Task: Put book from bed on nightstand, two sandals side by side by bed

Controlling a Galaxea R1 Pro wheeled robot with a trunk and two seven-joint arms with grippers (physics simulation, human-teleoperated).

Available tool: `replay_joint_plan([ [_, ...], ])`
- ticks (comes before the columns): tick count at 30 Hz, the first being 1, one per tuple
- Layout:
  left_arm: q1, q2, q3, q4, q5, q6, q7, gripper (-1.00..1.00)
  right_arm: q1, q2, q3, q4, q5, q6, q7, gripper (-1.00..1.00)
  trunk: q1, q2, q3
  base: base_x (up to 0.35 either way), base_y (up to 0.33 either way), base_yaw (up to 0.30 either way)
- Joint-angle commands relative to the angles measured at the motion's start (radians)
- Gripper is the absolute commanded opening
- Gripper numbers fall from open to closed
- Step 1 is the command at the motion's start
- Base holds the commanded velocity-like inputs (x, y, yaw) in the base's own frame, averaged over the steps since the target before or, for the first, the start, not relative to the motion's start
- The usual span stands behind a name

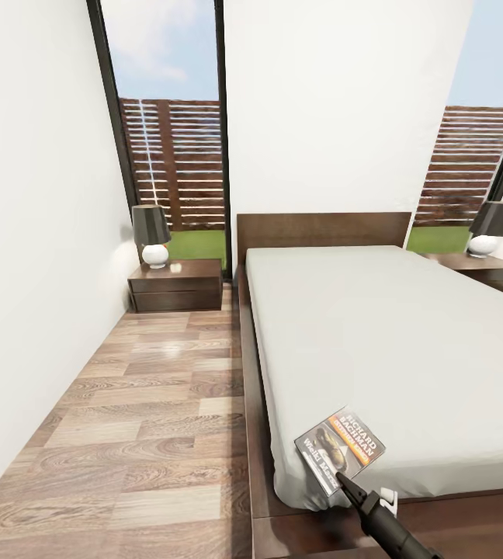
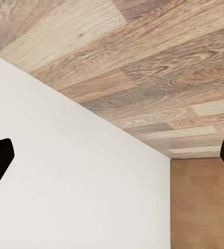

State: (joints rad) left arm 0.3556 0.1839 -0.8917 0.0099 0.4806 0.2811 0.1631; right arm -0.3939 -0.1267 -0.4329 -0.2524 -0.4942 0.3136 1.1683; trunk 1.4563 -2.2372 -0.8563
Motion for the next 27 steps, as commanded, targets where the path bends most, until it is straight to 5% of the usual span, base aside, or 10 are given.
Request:
replay_joint_plan([
  [1, 0.0, 0.0, -0.008, -0.002, 0.01, 0.004, 0.004, 1.0, 0.0, 0.0, 0.002, 0.001, -0.007, 0.01, 0.001, -1.0, 0.0, 0.0, -0.001, 0.0, 0.0, 0.0],
  [5, 0.0, 0.0, -0.009, -0.002, 0.01, 0.004, 0.004, 1.0, 0.0, -0.001, 0.002, 0.001, -0.007, 0.01, 0.002, -1.0, 0.0, 0.0, -0.001, 0.0, 0.0, 0.0],
  [27, 0.0, -0.001, -0.01, -0.002, 0.01, 0.004, 0.004, 1.0, 0.0, 0.001, 0.001, -0.002, 0.036, 0.01, 0.004, -1.0, -0.084, 0.154, 0.068, 0.0, 0.0, 0.0],
])
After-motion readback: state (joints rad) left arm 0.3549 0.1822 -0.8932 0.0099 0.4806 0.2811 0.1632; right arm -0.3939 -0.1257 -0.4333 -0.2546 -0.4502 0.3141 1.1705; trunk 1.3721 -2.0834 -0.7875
